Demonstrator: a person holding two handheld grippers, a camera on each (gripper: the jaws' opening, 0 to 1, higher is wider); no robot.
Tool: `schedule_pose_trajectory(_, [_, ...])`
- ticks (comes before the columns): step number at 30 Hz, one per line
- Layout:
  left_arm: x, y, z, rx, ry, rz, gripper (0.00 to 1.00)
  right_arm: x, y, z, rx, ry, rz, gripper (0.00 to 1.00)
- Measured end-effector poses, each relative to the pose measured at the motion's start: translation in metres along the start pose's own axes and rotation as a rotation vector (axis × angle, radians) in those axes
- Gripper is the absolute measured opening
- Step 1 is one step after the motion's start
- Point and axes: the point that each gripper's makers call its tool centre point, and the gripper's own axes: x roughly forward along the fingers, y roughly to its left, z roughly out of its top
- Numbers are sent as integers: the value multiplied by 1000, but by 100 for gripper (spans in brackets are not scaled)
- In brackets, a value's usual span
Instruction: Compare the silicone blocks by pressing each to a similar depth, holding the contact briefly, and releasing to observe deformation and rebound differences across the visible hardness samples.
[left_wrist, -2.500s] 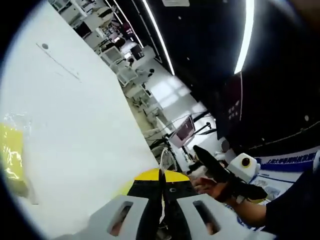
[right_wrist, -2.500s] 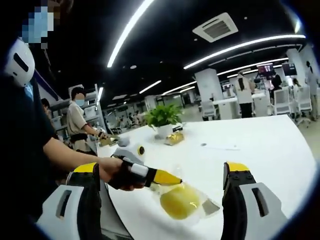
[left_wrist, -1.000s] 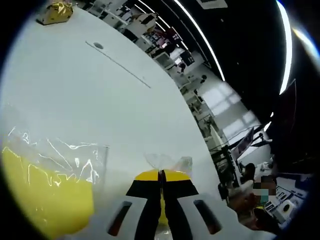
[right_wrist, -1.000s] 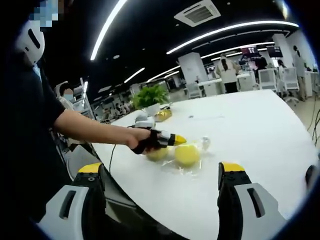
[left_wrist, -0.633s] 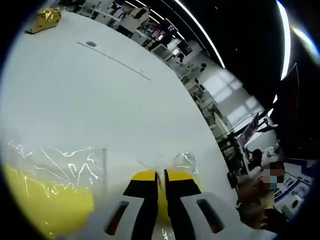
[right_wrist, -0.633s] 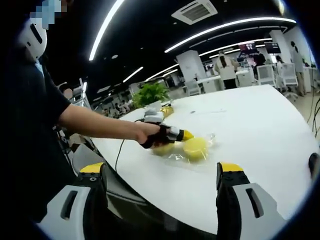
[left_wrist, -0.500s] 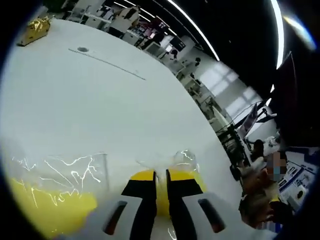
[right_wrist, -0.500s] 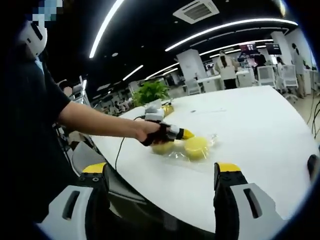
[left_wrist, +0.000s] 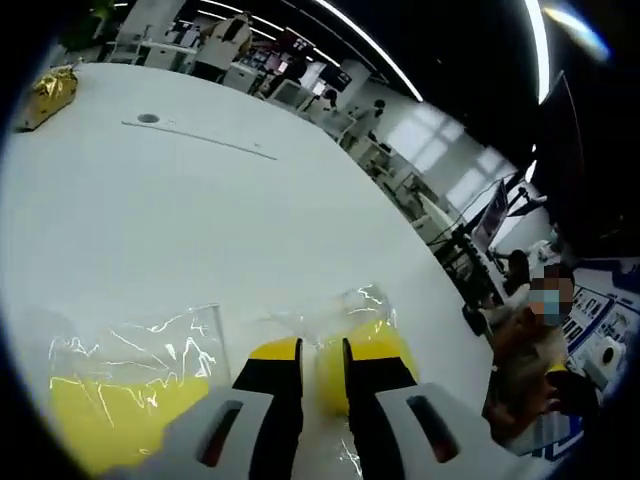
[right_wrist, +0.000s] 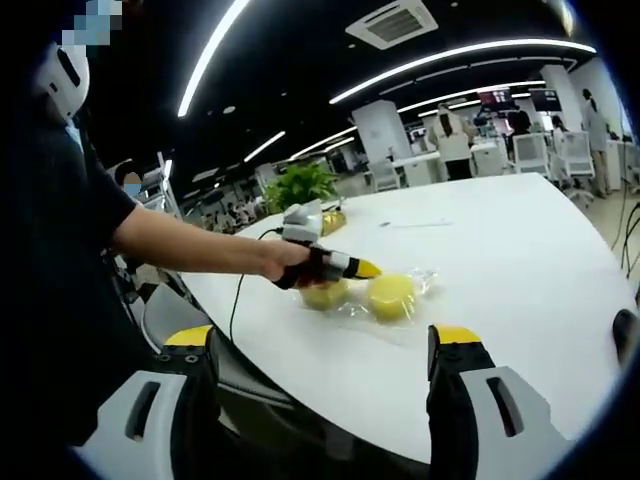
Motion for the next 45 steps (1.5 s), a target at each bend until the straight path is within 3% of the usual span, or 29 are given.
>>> schedule_pose_trajectory(5, [-15,-4,1,14,4,-15,19,6,2,3,2,-9,8,79])
schedule_pose_trajectory(11, [-28,-1,14,35,-24,-25,22,15,4,4,-13,3,24,77])
schedule_pose_trajectory(19, [-53,-2,40,171,-74,-51,27,28,1,4,-36,29,37,73])
schedule_pose_trajectory(24, [-82,-2,53,285,-107,-64,31,38,-2,10,-50,30,40,73])
schedule_pose_trajectory(28, [-106,-5,62,275,-141,-67,34,44,-7,15,-60,31,34,72])
schedule_pose_trajectory(32, [-129,-6,81,339,-182,-71,37,50,-12,20,-78,36,28,71])
schedule_pose_trajectory(35, [-153,-12,102,442,-238,-57,40,53,-14,23,-83,30,28,71])
schedule_pose_trajectory(37, [-168,-18,110,441,-272,-74,43,55,-14,25,-81,27,38,70])
schedule_pose_trajectory(42, [-198,-23,119,462,-326,-86,47,59,-15,26,-90,29,39,70])
schedule_pose_trajectory(45, [-216,-28,117,516,-343,-88,49,60,-16,27,-95,34,38,70])
